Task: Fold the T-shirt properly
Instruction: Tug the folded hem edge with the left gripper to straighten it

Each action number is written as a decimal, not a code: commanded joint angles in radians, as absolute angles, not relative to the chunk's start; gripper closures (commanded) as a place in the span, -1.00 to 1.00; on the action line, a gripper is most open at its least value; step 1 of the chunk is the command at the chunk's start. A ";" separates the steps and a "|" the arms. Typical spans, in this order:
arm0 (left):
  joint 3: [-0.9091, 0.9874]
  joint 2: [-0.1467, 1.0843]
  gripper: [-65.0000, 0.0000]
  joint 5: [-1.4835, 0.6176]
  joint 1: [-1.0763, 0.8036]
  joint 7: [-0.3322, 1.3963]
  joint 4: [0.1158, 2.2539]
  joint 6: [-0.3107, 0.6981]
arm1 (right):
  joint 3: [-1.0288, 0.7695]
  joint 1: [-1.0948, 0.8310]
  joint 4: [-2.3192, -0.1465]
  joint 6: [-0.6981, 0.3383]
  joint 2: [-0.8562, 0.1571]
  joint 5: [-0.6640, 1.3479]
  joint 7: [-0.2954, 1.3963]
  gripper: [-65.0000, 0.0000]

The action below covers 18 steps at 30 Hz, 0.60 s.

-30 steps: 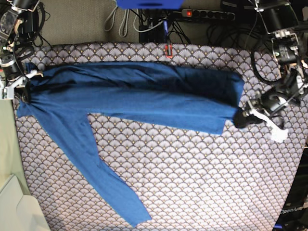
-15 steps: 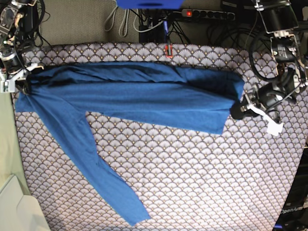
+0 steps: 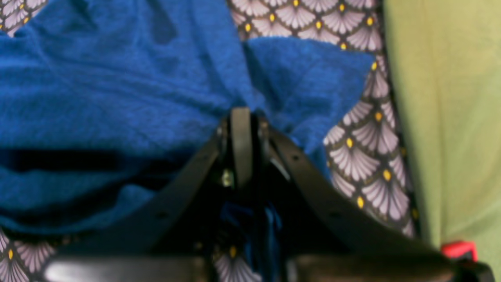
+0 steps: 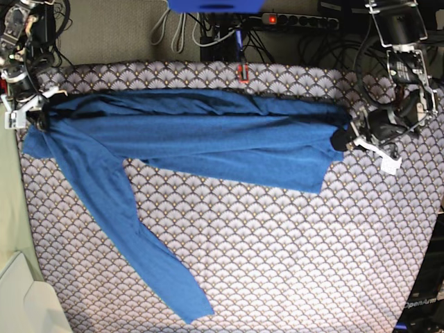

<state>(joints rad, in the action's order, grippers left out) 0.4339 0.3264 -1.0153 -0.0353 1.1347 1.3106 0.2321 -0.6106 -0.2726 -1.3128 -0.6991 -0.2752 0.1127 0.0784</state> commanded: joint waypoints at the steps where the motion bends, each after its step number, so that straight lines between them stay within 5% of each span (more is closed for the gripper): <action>1: 0.438 0.341 0.98 -1.041 -0.013 1.129 1.326 0.234 | -0.619 -0.269 -1.326 -0.698 -0.295 0.128 0.051 1.00; 13: 0.438 0.346 0.98 -1.041 -0.008 1.135 1.326 0.234 | -0.619 -0.269 -1.326 -0.698 -0.295 0.128 0.051 1.00; 18: 0.438 0.349 0.61 -1.043 -0.008 1.136 1.339 0.234 | -0.619 -0.269 -1.326 -0.698 -0.295 0.128 0.059 0.86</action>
